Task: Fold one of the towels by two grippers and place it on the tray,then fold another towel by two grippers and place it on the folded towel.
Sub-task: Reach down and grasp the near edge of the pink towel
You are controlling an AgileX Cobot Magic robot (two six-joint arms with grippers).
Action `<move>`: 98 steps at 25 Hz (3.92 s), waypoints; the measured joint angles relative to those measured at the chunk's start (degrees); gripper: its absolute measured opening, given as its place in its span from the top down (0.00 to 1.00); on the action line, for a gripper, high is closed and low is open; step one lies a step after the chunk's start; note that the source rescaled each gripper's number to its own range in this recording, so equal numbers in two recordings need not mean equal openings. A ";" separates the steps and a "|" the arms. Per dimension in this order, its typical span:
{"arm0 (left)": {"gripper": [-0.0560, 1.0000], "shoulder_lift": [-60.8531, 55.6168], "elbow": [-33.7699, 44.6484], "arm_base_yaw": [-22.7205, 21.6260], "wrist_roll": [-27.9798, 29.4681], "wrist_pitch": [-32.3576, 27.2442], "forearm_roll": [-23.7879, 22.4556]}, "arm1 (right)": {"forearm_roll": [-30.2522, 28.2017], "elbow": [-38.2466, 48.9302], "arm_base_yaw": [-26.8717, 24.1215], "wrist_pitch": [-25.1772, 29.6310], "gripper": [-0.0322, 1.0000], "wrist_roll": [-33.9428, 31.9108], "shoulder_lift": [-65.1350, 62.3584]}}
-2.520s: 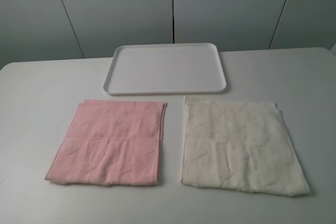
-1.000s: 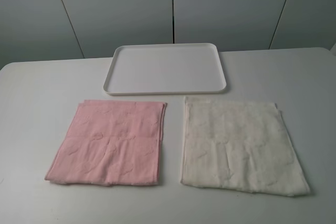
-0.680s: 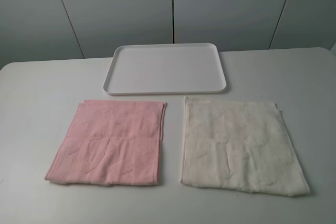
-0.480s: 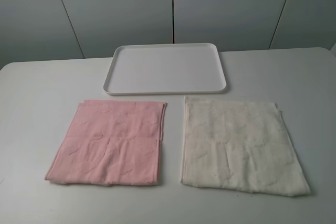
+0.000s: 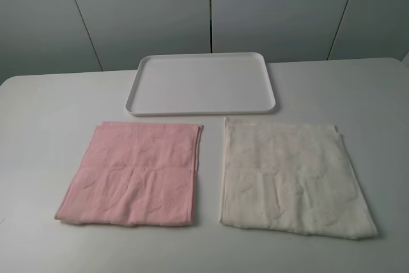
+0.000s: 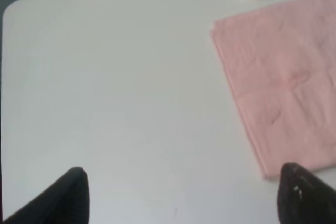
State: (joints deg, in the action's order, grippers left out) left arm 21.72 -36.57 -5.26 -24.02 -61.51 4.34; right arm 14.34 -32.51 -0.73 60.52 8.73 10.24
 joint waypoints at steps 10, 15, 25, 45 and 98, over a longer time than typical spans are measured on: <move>0.07 19.98 -0.10 4.33 -19.36 3.15 -0.21 | 13.78 -0.27 0.00 -3.49 0.00 22.92 20.00; 0.07 31.79 -0.10 12.43 -23.70 9.22 -2.96 | 19.01 -0.27 0.00 -4.37 0.00 31.35 30.24; 0.07 56.60 -0.22 35.59 -24.15 11.42 -16.92 | 25.14 -0.27 7.58 -6.15 0.00 40.39 40.10; 0.00 69.30 0.38 30.15 -28.25 20.65 -16.31 | 20.32 -3.56 29.68 -13.38 0.00 43.89 54.19; 0.00 72.20 10.03 22.59 -57.06 40.36 -3.46 | -7.68 -24.02 54.36 -18.29 0.00 31.05 95.53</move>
State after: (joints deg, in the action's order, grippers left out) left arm 93.92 -26.54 17.33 -81.08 -21.15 0.88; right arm 6.67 -56.53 53.62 42.23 39.78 105.77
